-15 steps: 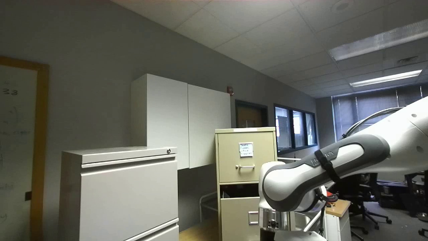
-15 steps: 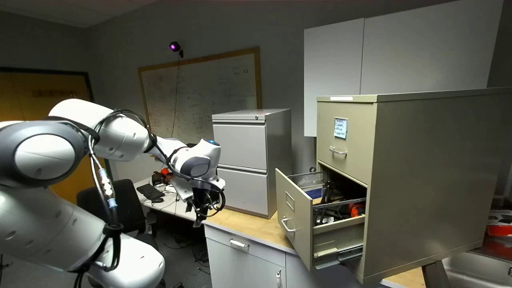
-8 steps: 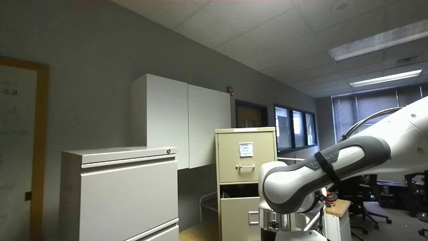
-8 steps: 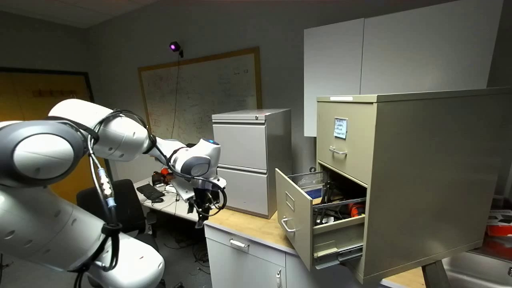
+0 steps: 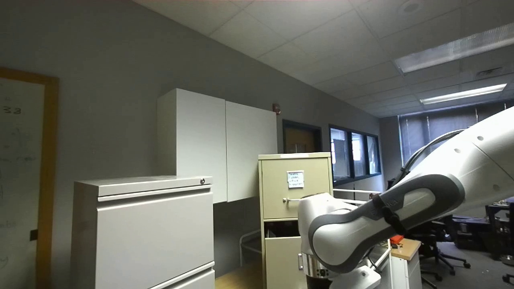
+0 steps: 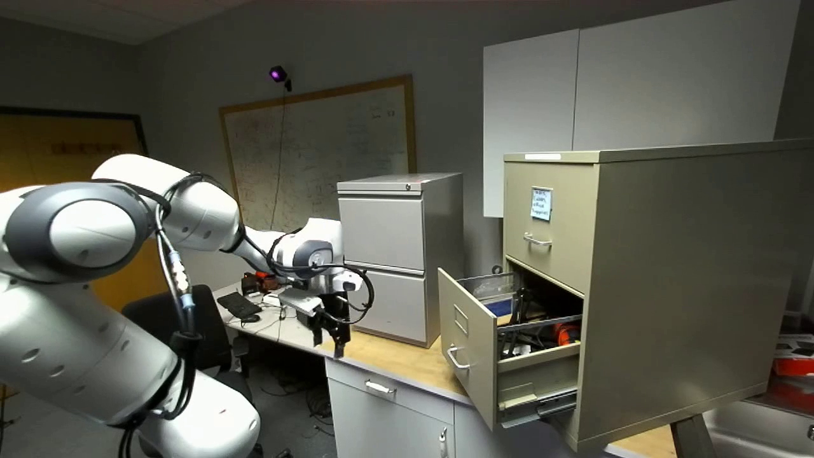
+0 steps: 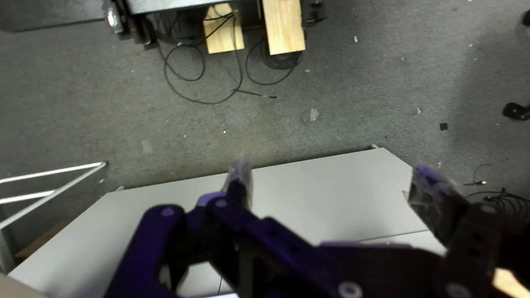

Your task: Close the drawer

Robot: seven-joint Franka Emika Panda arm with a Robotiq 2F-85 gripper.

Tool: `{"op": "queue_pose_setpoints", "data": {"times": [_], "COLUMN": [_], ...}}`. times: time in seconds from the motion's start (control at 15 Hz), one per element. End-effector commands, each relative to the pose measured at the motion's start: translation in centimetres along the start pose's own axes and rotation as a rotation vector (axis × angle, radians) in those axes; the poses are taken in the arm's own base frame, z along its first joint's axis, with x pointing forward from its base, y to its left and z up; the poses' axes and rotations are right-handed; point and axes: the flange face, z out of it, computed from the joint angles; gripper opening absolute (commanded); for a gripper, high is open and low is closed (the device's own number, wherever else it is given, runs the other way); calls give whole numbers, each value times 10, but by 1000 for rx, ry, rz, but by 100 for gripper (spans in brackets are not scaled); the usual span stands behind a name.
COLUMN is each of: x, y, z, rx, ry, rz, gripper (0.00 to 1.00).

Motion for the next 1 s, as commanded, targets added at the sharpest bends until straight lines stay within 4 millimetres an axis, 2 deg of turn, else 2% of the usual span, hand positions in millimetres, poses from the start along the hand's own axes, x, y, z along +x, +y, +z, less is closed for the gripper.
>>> {"op": "queue_pose_setpoints", "data": {"times": [0.0,0.13,0.2,0.4,0.67,0.73,0.93], "x": [35,51,59,86,119,124,142], "y": [-15,-20,-22,-22,-24,-28,-34], "z": [-8,-9,-7,2,12,13,12], "rx": [-153,-245,-294,-458,-615,-640,-737], "ry": [33,46,51,95,192,235,389], "rz": [-105,-174,-209,-304,-378,-380,-414], "gripper": [74,70,63,37,7,2,0]}}
